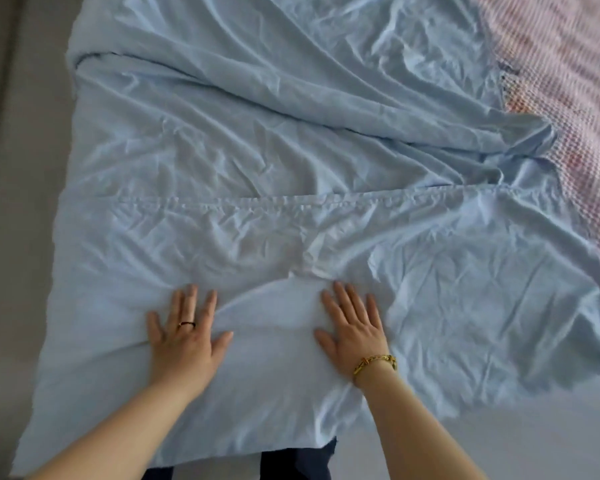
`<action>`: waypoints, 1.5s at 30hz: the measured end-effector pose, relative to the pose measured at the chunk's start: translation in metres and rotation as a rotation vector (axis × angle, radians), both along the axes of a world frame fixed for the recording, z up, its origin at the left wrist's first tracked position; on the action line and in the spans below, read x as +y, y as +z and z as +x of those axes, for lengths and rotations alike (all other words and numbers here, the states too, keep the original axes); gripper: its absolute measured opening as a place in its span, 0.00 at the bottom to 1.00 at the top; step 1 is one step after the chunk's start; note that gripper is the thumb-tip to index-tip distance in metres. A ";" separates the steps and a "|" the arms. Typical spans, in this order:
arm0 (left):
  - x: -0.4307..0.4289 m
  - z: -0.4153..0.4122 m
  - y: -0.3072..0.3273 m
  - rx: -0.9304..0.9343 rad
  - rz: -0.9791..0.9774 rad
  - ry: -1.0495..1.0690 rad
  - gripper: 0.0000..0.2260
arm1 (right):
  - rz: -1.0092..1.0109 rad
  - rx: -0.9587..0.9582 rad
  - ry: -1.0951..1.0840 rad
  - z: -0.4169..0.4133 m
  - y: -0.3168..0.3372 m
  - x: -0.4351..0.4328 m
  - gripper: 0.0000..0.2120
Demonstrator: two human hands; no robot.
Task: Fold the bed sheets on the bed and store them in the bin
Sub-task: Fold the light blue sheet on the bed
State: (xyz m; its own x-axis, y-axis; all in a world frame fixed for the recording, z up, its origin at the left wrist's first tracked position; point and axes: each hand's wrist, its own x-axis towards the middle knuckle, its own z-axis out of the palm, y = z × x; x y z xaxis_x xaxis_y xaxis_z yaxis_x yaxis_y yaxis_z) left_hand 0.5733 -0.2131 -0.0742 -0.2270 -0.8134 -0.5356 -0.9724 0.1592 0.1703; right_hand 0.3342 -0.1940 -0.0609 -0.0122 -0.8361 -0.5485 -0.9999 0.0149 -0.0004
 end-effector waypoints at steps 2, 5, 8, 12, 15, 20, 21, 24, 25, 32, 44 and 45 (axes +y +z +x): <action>0.011 -0.052 0.002 -0.001 -0.029 -0.040 0.28 | -0.041 0.072 -0.035 -0.078 0.000 0.013 0.43; 0.033 -0.136 0.002 0.007 0.004 -0.175 0.30 | 0.044 0.079 -0.256 -0.179 0.015 0.040 0.39; 0.054 -0.205 0.005 0.035 0.011 -0.266 0.37 | 0.122 0.119 -0.500 -0.259 0.032 0.073 0.29; 0.072 -0.274 0.028 -0.065 0.128 -0.429 0.53 | 0.044 0.061 -0.885 -0.331 0.045 0.108 0.31; 0.078 -0.292 0.036 -0.041 0.095 -0.488 0.56 | -0.318 -0.143 -1.554 -0.359 0.042 0.122 0.29; 0.090 -0.284 0.016 0.086 -0.084 -0.457 0.23 | -0.419 -0.995 -2.081 -0.369 0.044 0.120 0.19; 0.088 -0.286 0.019 0.104 -0.065 -0.449 0.20 | -0.442 -1.030 -2.095 -0.369 0.046 0.116 0.18; 0.083 -0.291 0.021 0.176 -0.136 -0.426 0.18 | -0.475 -0.864 -2.117 -0.376 0.057 0.103 0.19; 0.078 -0.294 0.022 0.221 -0.138 -0.411 0.18 | -0.505 -0.771 -2.091 -0.378 0.062 0.099 0.19; 0.042 -0.313 0.037 0.333 -0.146 -0.287 0.17 | -0.541 -0.442 -1.981 -0.404 0.059 0.103 0.17; -0.080 -0.329 0.037 0.089 0.034 -0.139 0.34 | -0.226 -0.085 -1.184 -0.399 0.055 -0.009 0.30; -0.086 -0.333 0.036 0.095 0.021 -0.119 0.36 | -0.247 -0.162 -1.168 -0.402 0.052 -0.027 0.30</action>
State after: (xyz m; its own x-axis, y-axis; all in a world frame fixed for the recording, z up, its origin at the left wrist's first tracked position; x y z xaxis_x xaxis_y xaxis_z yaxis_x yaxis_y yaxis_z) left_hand 0.2400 -0.2993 -0.0382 -0.3714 -0.7666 -0.5239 -0.9263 0.2673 0.2655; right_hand -0.0676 -0.2208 -0.0088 -0.7773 -0.4493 -0.4403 -0.3715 0.8927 -0.2552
